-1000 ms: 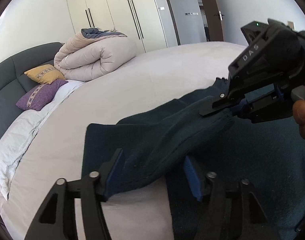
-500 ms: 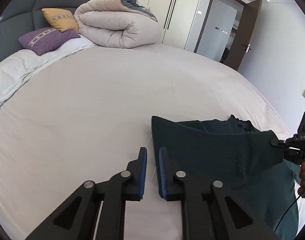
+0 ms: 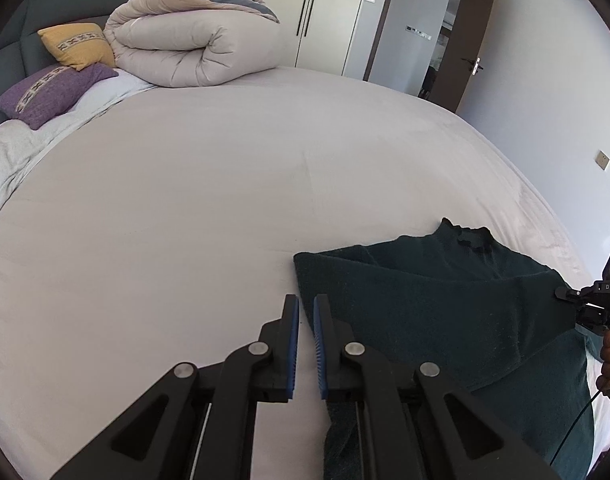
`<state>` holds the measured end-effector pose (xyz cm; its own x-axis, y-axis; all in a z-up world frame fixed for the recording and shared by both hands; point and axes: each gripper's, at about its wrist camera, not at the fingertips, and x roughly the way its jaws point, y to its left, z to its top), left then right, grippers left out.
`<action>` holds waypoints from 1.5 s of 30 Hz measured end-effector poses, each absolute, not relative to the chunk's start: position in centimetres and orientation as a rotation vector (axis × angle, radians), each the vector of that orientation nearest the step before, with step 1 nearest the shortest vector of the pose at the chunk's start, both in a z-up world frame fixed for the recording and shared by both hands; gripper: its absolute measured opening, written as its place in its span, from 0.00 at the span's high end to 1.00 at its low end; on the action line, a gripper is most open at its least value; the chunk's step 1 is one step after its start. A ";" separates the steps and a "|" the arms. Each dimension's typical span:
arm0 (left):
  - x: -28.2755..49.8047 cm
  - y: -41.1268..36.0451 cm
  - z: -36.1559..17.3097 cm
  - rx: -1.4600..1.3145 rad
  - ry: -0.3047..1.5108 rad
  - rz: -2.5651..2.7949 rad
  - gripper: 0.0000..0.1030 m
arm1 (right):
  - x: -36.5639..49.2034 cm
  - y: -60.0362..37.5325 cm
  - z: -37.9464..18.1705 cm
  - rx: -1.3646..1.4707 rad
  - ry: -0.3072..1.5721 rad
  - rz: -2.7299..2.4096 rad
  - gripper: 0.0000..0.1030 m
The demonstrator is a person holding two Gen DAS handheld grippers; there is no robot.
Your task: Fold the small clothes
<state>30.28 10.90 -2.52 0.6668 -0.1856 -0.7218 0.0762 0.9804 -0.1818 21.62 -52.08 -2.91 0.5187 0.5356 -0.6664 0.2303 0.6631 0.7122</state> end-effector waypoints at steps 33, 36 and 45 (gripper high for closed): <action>33.2 9.3 -8.6 -0.204 0.999 -0.301 0.97 | 15.0 -63.2 -10.4 0.969 1.058 0.221 0.93; 30.6 7.9 -8.0 -0.115 0.981 -0.310 0.98 | 14.9 -63.1 -10.6 0.979 1.052 0.219 0.93; 29.8 10.0 -10.0 -0.460 1.083 -0.448 0.98 | 14.3 -62.9 -11.4 1.018 1.035 0.232 0.93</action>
<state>29.77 10.02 -9.98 0.3995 -0.5565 -0.7285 0.1208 0.8197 -0.5599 14.31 -62.87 -11.42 0.5319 0.5955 -0.6021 0.2814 0.5463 0.7889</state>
